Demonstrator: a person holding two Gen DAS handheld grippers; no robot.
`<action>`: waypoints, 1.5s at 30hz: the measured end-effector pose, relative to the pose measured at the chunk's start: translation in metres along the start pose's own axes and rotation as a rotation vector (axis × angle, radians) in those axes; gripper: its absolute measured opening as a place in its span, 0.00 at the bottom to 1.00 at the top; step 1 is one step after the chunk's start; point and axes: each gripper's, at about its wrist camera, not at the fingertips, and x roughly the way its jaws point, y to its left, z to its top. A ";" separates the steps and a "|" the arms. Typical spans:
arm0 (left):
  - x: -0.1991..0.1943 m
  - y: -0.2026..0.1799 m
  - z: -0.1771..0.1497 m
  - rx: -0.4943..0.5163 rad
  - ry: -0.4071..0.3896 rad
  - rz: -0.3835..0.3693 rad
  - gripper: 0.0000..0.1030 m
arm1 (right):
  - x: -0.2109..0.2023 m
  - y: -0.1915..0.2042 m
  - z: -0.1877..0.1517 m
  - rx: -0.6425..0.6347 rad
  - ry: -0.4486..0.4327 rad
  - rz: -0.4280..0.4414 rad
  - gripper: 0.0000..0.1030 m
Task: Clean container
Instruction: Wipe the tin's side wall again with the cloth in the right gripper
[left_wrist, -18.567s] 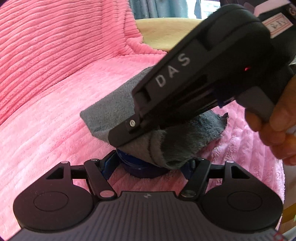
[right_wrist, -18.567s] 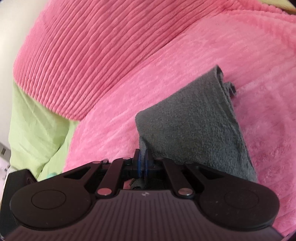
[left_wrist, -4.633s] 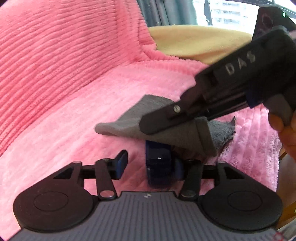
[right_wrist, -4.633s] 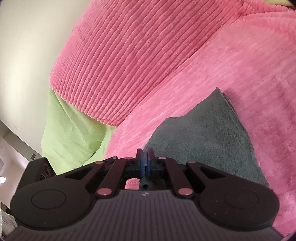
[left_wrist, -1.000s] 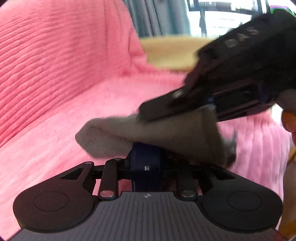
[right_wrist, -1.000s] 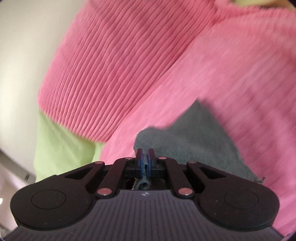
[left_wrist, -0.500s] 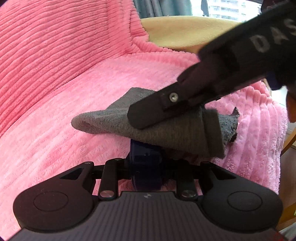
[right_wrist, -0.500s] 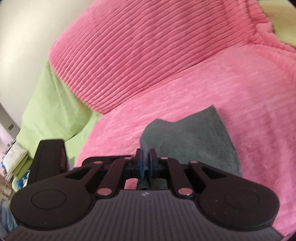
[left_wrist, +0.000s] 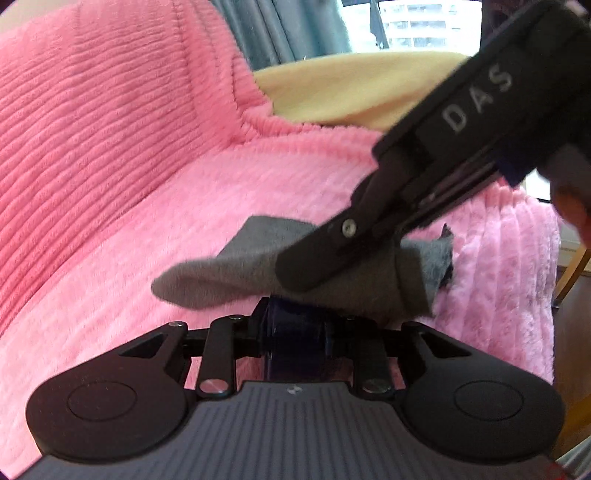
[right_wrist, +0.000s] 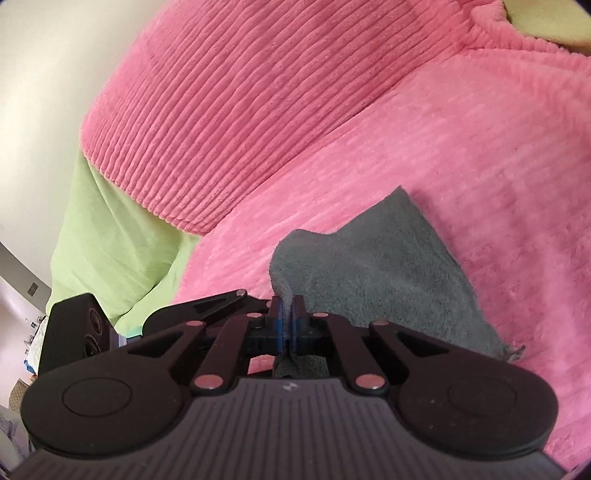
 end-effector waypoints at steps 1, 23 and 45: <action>-0.001 -0.001 0.001 0.002 -0.004 0.001 0.29 | 0.001 0.001 -0.001 -0.004 -0.001 0.002 0.01; -0.002 0.002 -0.007 0.031 0.080 0.023 0.29 | 0.036 -0.042 0.001 0.139 -0.010 -0.027 0.01; 0.011 -0.001 -0.014 -0.061 0.042 -0.001 0.29 | 0.000 -0.022 0.009 0.117 -0.109 0.074 0.02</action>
